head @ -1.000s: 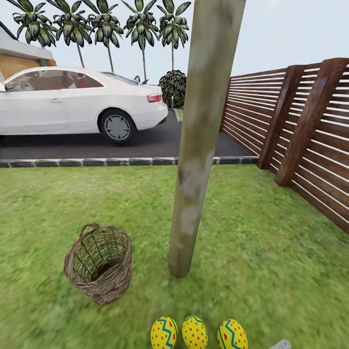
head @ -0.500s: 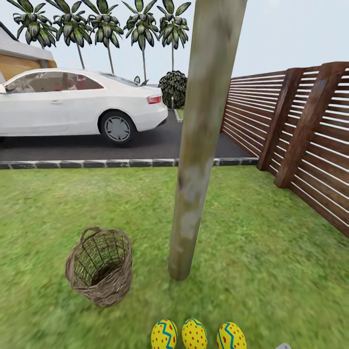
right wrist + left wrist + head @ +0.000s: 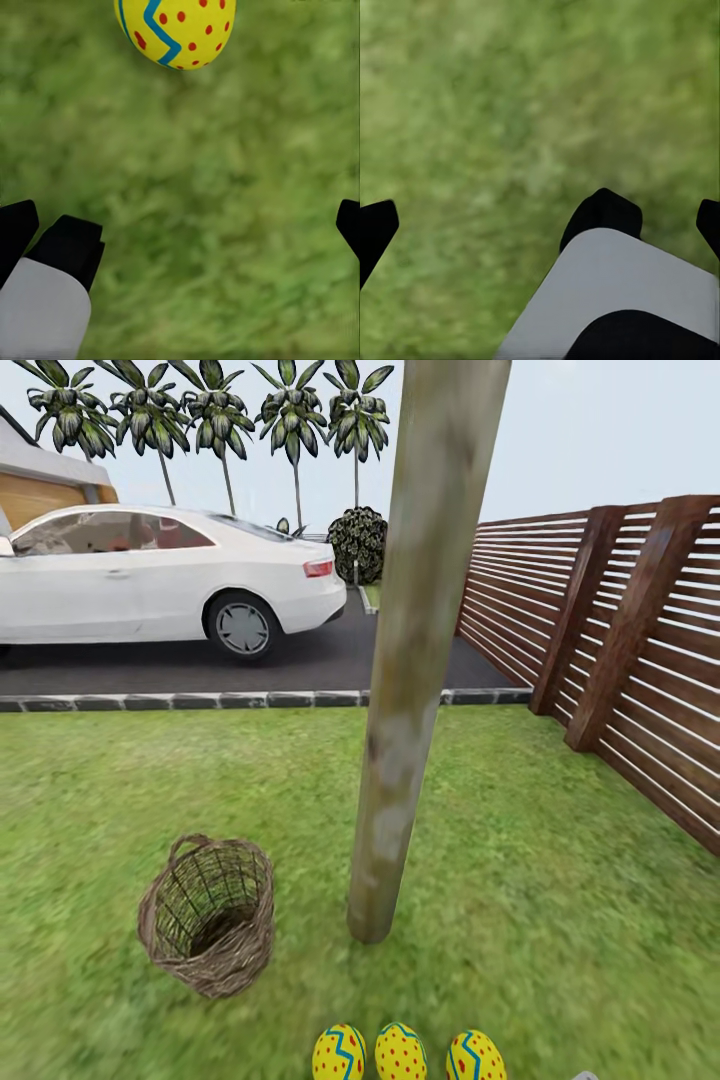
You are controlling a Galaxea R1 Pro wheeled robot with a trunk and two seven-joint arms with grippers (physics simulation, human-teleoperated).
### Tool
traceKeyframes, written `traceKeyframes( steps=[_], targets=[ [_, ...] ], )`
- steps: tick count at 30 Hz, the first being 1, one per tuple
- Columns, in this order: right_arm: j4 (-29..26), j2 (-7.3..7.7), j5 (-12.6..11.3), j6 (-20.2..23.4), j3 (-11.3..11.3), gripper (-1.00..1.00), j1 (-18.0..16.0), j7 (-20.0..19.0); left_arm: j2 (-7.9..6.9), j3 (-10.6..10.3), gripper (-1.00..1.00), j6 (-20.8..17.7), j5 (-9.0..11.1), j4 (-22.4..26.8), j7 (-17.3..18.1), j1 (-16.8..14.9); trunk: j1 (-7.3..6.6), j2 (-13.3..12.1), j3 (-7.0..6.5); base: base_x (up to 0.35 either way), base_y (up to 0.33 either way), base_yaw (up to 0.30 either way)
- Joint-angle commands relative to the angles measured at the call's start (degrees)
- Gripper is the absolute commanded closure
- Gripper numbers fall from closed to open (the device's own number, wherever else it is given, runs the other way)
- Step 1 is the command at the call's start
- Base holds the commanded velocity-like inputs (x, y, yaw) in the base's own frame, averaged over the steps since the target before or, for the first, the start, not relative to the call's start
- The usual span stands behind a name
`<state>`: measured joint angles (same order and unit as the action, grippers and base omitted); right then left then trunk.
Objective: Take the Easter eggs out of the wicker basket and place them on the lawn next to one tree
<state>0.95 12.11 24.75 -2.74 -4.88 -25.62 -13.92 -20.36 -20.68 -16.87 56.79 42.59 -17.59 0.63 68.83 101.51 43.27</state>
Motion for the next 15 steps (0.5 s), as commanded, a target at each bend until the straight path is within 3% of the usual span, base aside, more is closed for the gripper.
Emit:
traceKeyframes(
  steps=[1,11,15],
  targets=[
    [0.10,0.03,0.54,-0.25,-0.48,-1.00,-0.05,-0.13,-0.04,-0.23,-1.00,-0.03,0.52,0.16,-0.51,0.02,-0.23,-0.39,-0.14,0.000,0.000,0.000],
    [0.10,-0.02,0.57,-0.17,-0.48,-1.00,-0.04,-0.15,0.81,-0.23,-1.00,-0.08,0.44,0.05,-0.43,-0.02,-2.42,-4.40,-1.94,0.000,0.000,0.000],
    [0.10,-0.04,0.58,-0.16,-0.48,-1.00,-0.04,-0.15,1.30,-0.26,-1.00,-0.04,0.42,-2.72,-0.43,-0.31,-3.30,-6.01,-2.66,0.000,0.000,0.000]
  ],
)
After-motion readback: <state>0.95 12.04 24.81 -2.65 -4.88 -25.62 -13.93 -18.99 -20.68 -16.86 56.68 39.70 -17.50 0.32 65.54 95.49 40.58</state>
